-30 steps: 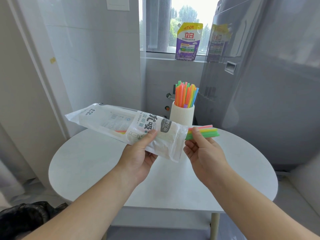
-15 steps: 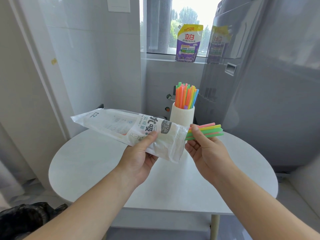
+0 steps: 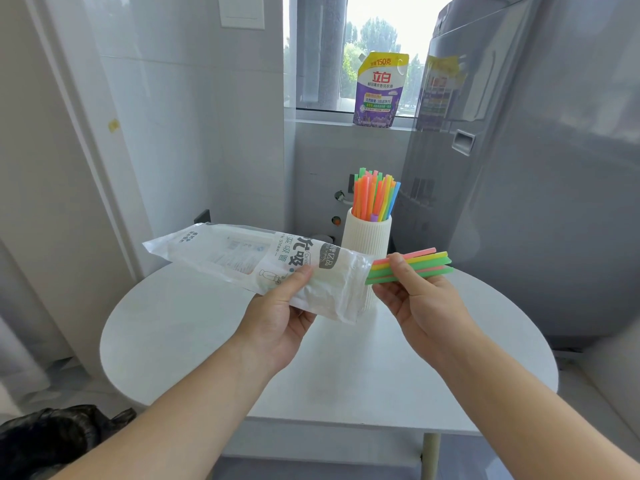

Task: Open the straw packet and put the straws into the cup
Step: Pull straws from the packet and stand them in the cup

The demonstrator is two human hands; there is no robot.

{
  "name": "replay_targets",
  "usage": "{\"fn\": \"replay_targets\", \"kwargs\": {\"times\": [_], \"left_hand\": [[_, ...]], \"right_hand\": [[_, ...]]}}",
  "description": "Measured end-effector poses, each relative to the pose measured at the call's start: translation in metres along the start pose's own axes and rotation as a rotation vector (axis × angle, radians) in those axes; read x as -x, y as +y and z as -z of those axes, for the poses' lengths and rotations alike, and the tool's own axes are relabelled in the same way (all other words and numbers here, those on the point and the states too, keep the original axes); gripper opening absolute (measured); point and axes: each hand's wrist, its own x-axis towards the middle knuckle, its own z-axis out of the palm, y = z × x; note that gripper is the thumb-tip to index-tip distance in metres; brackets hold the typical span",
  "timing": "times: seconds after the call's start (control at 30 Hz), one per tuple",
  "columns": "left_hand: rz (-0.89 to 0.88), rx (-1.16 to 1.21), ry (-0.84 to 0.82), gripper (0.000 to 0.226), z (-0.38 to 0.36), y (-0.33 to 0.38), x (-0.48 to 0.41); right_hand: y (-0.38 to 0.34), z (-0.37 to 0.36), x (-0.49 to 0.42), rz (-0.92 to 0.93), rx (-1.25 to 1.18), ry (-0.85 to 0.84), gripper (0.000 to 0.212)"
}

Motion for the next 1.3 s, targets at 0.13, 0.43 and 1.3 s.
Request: {"fn": "replay_targets", "kwargs": {"times": [0.13, 0.43, 1.3], "left_hand": [[0.009, 0.020, 0.040, 0.033, 0.003, 0.002, -0.002], [-0.056, 0.150, 0.128, 0.039, 0.015, 0.019, -0.012], [-0.078, 0.039, 0.147, 0.030, 0.018, 0.015, -0.014]], "right_hand": [[-0.005, 0.000, -0.001, 0.017, -0.003, -0.002, 0.016], [-0.066, 0.013, -0.004, 0.281, 0.215, 0.073, 0.016], [-0.171, -0.036, -0.003, 0.797, 0.813, 0.108, 0.005]]}}
